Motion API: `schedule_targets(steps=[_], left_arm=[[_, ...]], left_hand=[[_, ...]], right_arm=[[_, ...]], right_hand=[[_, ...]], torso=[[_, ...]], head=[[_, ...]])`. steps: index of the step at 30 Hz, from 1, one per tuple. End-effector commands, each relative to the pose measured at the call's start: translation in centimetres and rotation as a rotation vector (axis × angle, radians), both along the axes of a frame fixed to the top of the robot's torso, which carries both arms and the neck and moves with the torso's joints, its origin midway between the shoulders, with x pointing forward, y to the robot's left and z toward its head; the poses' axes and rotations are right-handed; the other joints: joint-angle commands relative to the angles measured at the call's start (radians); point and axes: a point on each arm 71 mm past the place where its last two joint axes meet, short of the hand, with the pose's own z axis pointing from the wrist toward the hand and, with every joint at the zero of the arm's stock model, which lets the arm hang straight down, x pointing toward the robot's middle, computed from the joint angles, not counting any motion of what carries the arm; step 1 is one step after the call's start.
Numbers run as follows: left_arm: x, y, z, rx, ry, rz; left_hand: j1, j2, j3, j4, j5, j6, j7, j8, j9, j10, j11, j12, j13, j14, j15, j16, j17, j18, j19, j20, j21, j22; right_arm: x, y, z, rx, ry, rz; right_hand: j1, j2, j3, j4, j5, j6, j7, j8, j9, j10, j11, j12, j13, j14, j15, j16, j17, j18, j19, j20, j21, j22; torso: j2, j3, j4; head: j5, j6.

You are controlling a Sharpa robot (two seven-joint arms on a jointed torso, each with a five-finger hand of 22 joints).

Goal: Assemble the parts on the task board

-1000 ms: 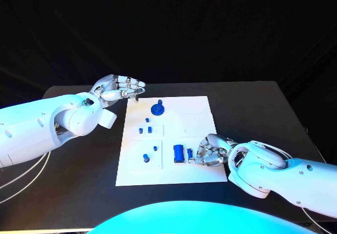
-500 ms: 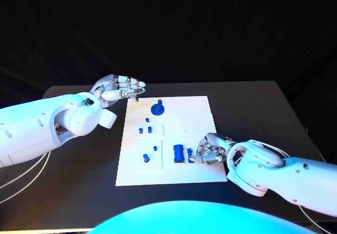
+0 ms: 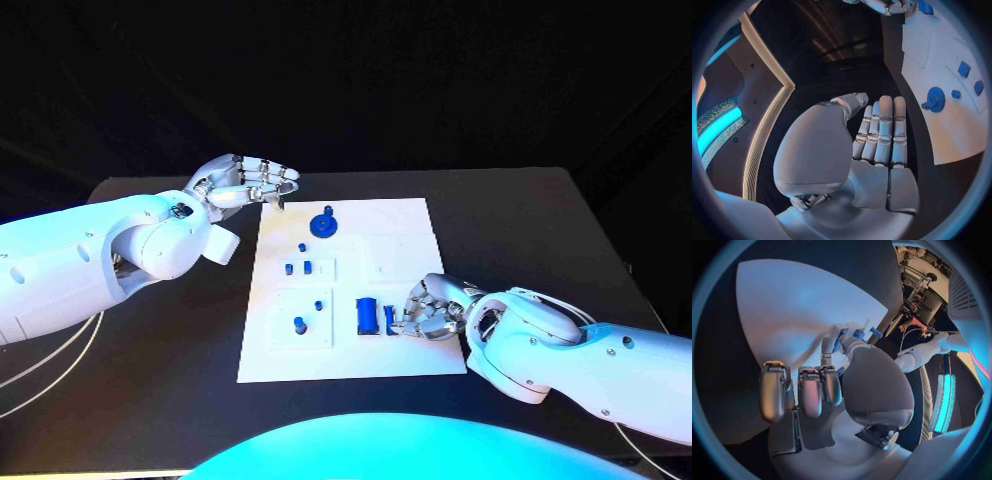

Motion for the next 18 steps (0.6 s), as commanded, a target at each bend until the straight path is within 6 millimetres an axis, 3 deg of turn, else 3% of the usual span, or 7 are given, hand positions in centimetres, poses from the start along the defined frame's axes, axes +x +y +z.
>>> schedule_targets(steps=[1,6,10,12,14,16,18], left_arm=[[0.0,-0.2,0.1,-0.005,-0.006,-0.018],[0.0,-0.1,0.1,-0.011,-0.01,-0.009],[0.1,-0.1,0.0,-0.033,-0.017,0.013],[0.2,-0.1,-0.1,-0.046,-0.022,0.028],[0.4,0.0,-0.3,-0.062,-0.027,0.05],[0.7,0.1,-0.4,-0.076,-0.033,0.071],[1.1,0.3,-0.5,-0.096,-0.041,0.105]], left_hand=[[-0.009,0.005,-0.006,0.002,0.004,-0.008,0.002,0.005,-0.002,-0.004,0.0,0.005,-0.002,-0.006,0.002,-0.006,-0.002,0.013,-0.003,0.004,-0.005,-0.002],[-0.009,0.005,-0.006,0.002,0.004,-0.008,0.002,0.005,-0.002,-0.004,0.0,0.005,-0.002,-0.006,0.002,-0.006,-0.002,0.013,-0.003,0.004,-0.005,-0.002],[-0.016,0.003,-0.009,0.007,0.003,-0.01,0.002,0.005,-0.003,-0.005,0.0,0.006,-0.002,-0.007,0.003,-0.007,-0.003,0.012,-0.004,0.005,-0.009,-0.004],[-0.024,0.0,-0.013,0.013,0.003,-0.013,0.001,0.004,-0.004,-0.007,0.0,0.008,-0.003,-0.011,0.004,-0.009,-0.004,0.012,-0.007,0.007,-0.016,-0.008],[-0.032,-0.004,-0.021,0.023,0.001,-0.016,0.001,0.007,-0.005,-0.01,0.0,0.013,-0.003,-0.033,0.007,-0.023,-0.011,0.012,-0.019,0.011,-0.044,-0.024],[-0.036,-0.006,-0.025,0.031,0.0,-0.019,0.001,0.009,-0.006,-0.01,0.002,0.018,-0.003,-0.07,0.013,-0.057,-0.027,0.01,-0.038,0.018,-0.079,-0.044],[-0.04,-0.008,-0.035,0.048,-0.001,-0.022,0.001,0.016,-0.006,-0.003,0.003,0.027,-0.004,-0.11,0.02,-0.12,-0.061,0.009,-0.059,0.031,-0.149,-0.087]], right_arm=[[-0.1,0.0,0.4,0.034,-0.039,-0.003],[0.2,-0.6,1.4,0.137,-0.087,-0.036],[1.2,-1.4,2.5,0.343,-0.128,-0.067],[2.0,-1.9,2.8,0.436,-0.132,-0.09],[3.2,-2.6,3.2,0.534,-0.133,-0.125],[4.5,-3.4,3.3,0.607,-0.13,-0.163],[6.1,-4.4,3.5,0.685,-0.127,-0.214]], right_hand=[[-0.014,-0.005,-0.007,0.011,0.0,-0.002,0.002,-0.007,-0.002,0.063,-0.003,-0.006,0.199,0.097,-0.003,0.001,0.218,-0.014,0.055,-0.007,-0.003,0.222],[-0.036,-0.005,-0.039,0.012,0.002,-0.017,0.01,-0.018,-0.008,0.047,0.003,-0.042,0.178,0.093,0.001,-0.006,0.203,-0.008,0.044,-0.003,-0.035,0.214],[-0.008,0.001,-0.066,0.011,0.003,-0.083,0.042,-0.065,-0.028,0.013,0.031,-0.104,0.142,0.081,0.023,-0.031,0.152,0.01,0.008,0.013,-0.136,0.188],[0.017,0.005,-0.072,0.01,0.0,-0.104,0.056,-0.081,-0.033,-0.03,0.044,-0.177,0.099,0.065,0.035,-0.063,0.092,0.029,-0.032,0.025,-0.247,0.159],[0.027,-0.001,-0.079,0.007,-0.002,-0.113,0.06,-0.086,-0.035,-0.035,0.047,-0.184,0.095,0.065,0.038,-0.065,0.091,0.031,-0.036,0.029,-0.26,0.156],[0.058,0.002,-0.081,0.002,-0.002,-0.134,0.072,-0.099,-0.038,-0.092,0.057,-0.277,0.038,0.045,0.047,-0.105,0.024,0.05,-0.08,0.037,-0.376,0.125],[0.098,0.004,-0.083,-0.002,-0.002,-0.17,0.088,-0.114,-0.039,-0.211,0.074,-0.458,-0.08,-0.01,0.062,-0.205,-0.119,0.085,-0.175,0.052,-0.612,0.054]], torso=[[-0.001,0.0001,-0.0001],[-0.004,-0.0024,-0.0012],[-0.01,-0.0067,-0.0033],[-0.016,-0.0114,-0.0043],[-0.025,-0.0169,-0.006],[-0.032,-0.0217,-0.0078],[-0.038,-0.0258,-0.0085]], head=[[0.001,0.003],[0.001,0.01],[-0.001,0.029],[-0.002,0.034],[-0.005,0.045],[-0.004,0.058],[-0.004,0.078]])
